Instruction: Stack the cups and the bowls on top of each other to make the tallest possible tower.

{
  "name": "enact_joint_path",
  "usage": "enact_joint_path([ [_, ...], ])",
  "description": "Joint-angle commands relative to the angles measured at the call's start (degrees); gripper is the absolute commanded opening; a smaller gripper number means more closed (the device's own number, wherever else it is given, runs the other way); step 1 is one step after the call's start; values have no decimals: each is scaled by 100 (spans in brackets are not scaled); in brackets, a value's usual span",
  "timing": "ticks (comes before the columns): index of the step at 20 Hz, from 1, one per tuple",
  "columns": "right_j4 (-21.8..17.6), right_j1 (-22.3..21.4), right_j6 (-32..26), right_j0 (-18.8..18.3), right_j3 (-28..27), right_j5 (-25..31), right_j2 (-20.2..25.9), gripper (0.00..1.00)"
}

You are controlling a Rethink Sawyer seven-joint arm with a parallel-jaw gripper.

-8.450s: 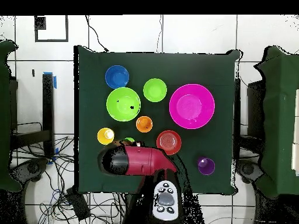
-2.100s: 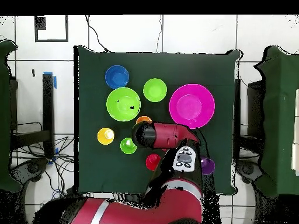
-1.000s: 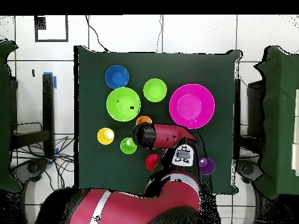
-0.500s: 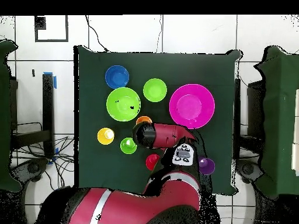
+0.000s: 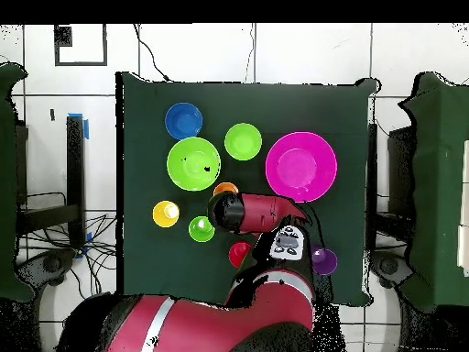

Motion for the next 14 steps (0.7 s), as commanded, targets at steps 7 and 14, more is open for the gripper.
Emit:
enact_joint_path([
  [7,110,143,699,51,-318,122,515,100],
  [14,92,135,682,28,-277,83,531,100],
])
